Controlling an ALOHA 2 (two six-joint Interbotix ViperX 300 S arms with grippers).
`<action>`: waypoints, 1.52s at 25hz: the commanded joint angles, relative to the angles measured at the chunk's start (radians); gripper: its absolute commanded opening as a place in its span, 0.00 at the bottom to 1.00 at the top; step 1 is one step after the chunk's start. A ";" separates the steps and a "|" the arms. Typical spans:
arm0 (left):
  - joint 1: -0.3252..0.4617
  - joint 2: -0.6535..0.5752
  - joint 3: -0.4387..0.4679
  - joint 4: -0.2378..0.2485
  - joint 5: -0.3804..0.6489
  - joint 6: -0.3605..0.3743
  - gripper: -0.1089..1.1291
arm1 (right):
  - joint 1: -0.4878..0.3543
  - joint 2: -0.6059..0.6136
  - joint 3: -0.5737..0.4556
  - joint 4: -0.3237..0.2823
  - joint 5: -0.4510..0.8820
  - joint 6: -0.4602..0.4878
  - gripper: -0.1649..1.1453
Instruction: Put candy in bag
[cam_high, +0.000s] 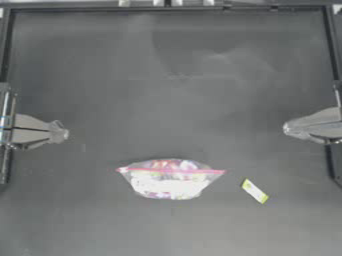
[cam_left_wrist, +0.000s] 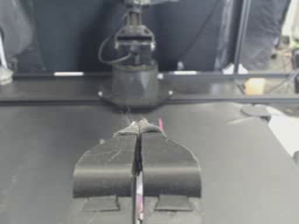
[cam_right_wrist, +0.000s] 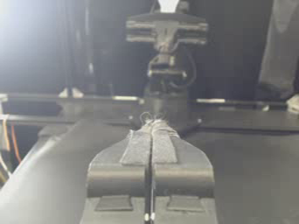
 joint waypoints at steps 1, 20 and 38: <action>-0.005 -0.015 -0.012 0.012 -0.009 0.008 0.07 | 0.006 -0.002 0.002 0.005 -0.021 0.008 0.10; -0.020 -0.006 -0.032 0.014 0.021 0.009 0.96 | 0.020 0.003 -0.005 -0.038 -0.034 0.023 0.92; -0.018 -0.006 -0.040 0.015 0.127 0.012 0.90 | 0.020 0.069 -0.253 -0.011 0.394 0.028 0.88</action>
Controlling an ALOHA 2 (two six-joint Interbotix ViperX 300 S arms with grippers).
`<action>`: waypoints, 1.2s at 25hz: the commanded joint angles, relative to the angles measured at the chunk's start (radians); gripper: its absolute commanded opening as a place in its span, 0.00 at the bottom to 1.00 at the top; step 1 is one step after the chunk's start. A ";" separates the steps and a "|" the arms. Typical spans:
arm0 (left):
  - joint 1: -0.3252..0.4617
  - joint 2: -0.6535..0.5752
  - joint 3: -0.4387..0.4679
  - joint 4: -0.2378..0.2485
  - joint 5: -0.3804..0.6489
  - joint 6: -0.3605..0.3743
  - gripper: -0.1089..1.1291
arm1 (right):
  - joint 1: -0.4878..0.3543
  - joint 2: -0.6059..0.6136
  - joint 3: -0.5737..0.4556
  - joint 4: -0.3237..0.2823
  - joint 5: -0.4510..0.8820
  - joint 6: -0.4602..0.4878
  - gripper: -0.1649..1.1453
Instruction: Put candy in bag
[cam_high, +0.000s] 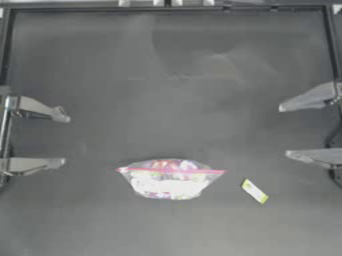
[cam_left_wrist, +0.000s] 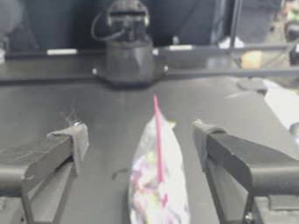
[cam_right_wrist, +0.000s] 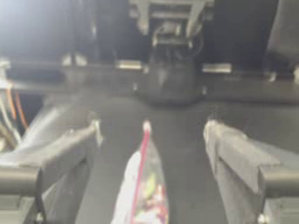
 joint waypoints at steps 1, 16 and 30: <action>-0.002 0.012 -0.026 0.003 0.011 0.002 0.90 | 0.002 0.064 -0.120 0.021 0.123 0.000 0.88; 0.000 0.012 -0.026 0.000 0.069 0.000 0.90 | -0.003 0.387 -0.555 0.006 0.647 0.066 0.87; 0.008 0.012 -0.017 -0.005 0.087 -0.003 0.90 | 0.023 0.681 -0.853 -0.025 0.865 0.075 0.87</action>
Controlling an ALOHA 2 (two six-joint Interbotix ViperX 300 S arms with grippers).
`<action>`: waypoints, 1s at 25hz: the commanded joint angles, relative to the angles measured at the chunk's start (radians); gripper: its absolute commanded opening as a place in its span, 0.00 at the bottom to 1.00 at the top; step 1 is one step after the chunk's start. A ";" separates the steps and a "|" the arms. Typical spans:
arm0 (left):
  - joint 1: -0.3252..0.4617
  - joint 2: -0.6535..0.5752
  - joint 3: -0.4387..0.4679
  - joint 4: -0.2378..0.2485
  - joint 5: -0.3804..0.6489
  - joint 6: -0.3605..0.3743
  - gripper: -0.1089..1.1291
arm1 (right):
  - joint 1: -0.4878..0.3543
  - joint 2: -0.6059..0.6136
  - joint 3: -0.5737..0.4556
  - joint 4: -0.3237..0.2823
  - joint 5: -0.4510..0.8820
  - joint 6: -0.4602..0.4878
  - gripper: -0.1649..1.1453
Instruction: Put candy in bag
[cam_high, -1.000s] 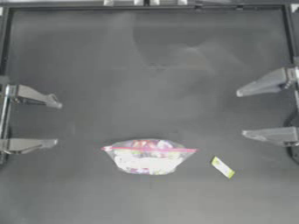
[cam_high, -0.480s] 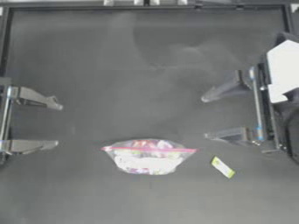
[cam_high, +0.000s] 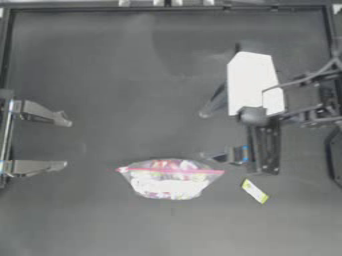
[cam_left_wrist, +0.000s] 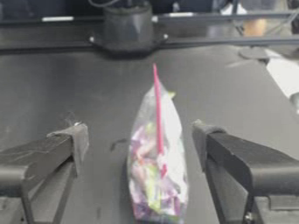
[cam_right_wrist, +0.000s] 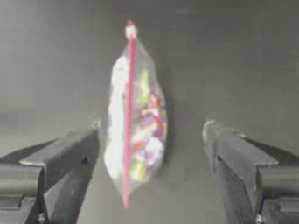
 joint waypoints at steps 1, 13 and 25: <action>0.003 0.012 -0.015 -0.002 -0.003 -0.002 0.90 | 0.017 0.054 -0.098 -0.009 0.035 -0.002 0.87; 0.006 0.012 -0.003 -0.003 -0.002 -0.005 0.90 | 0.046 0.232 -0.232 -0.015 0.063 0.003 0.87; 0.011 0.015 0.009 -0.003 -0.003 -0.006 0.90 | 0.049 0.371 -0.360 -0.026 0.127 0.002 0.87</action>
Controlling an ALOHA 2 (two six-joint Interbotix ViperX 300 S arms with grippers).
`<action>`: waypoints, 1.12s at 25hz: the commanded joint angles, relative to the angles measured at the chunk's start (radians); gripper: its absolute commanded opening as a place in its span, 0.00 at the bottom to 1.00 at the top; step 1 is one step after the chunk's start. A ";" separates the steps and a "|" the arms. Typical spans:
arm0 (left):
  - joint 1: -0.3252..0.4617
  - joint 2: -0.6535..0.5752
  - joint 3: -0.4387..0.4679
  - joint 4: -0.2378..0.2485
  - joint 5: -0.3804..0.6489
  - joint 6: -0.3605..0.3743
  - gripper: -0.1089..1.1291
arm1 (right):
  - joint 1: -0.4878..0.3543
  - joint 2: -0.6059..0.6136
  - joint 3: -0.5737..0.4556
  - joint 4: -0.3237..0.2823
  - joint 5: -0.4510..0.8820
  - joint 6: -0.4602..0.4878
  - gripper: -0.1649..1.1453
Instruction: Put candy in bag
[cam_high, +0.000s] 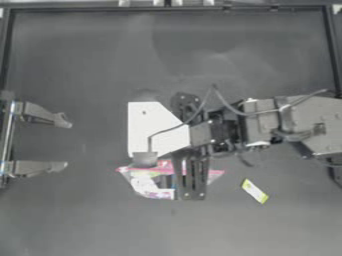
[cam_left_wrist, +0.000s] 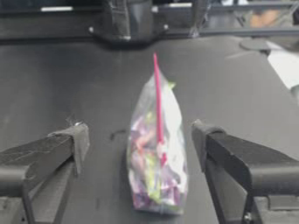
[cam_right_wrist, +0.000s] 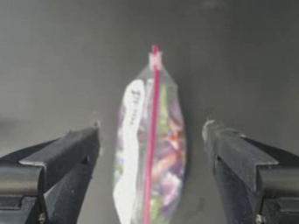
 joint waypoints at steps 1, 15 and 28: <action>0.003 0.015 -0.009 -0.002 -0.005 -0.002 0.90 | 0.003 0.015 -0.057 -0.009 0.017 -0.003 0.87; 0.003 0.029 -0.003 -0.002 -0.005 -0.002 0.90 | 0.008 0.129 -0.150 -0.031 0.049 -0.014 0.87; 0.005 0.029 0.014 -0.008 -0.005 -0.002 0.90 | 0.006 0.210 -0.216 -0.055 0.074 -0.015 0.87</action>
